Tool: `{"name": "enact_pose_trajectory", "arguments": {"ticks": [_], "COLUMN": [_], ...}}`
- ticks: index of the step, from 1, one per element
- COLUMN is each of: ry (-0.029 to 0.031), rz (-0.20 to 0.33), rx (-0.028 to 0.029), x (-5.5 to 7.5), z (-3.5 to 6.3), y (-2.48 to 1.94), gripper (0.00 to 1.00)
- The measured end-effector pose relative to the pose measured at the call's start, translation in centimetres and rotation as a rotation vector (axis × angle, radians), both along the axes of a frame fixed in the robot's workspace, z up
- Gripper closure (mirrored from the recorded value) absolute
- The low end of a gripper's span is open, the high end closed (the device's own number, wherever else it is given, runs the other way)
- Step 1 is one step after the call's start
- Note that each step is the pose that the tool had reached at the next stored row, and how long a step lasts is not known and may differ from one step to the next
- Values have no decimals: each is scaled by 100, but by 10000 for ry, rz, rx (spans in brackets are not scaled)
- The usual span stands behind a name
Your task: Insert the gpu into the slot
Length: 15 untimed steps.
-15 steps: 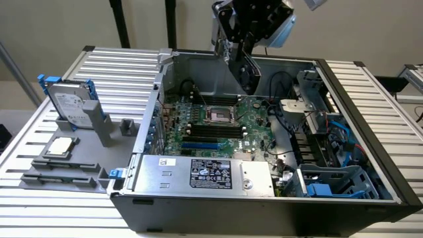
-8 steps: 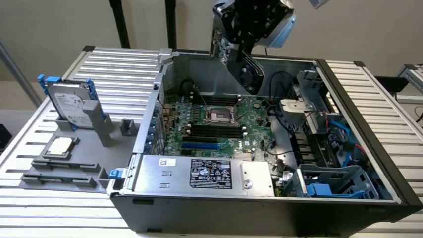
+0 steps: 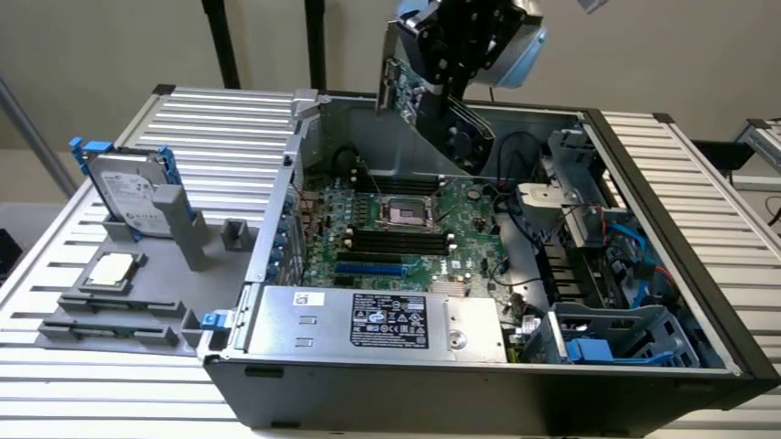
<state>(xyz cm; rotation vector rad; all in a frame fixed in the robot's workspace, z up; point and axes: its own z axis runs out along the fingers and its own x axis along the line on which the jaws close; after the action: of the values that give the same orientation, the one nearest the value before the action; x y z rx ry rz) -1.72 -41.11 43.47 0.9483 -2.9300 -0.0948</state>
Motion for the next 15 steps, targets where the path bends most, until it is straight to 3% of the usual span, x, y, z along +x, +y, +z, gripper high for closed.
{"name": "enact_pose_trajectory", "arguments": {"ticks": [6, 15], "ry": [-1, -33], "rz": [1084, 2731], "rx": [9, 146], "x": [0, 0], "z": [-30, -113], "y": [0, 0], "gripper": [74, 74]}}
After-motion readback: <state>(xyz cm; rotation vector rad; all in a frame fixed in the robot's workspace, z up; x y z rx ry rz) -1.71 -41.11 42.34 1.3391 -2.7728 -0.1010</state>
